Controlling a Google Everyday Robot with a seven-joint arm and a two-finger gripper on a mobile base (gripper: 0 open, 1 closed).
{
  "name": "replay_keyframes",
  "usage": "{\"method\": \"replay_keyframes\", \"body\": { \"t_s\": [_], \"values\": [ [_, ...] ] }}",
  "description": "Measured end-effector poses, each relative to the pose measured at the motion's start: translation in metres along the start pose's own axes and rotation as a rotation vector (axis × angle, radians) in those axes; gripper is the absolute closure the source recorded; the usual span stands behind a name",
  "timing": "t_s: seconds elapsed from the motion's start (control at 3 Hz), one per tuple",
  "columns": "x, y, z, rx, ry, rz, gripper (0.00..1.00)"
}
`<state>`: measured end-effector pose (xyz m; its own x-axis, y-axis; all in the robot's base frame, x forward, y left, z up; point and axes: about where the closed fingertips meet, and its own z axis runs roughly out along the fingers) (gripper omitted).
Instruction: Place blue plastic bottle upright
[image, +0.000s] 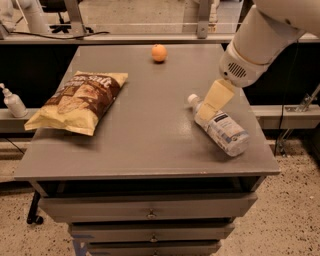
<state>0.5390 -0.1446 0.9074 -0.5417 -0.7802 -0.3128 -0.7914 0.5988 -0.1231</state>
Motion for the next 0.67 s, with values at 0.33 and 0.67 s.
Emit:
{"method": "replay_keyframes", "body": {
  "t_s": [0.33,0.67],
  "values": [
    [-0.009,0.008,0.015,-0.049,-0.018,0.074,0.00],
    [-0.012,0.014,0.030,-0.041,0.001,0.120,0.00]
  ]
}}
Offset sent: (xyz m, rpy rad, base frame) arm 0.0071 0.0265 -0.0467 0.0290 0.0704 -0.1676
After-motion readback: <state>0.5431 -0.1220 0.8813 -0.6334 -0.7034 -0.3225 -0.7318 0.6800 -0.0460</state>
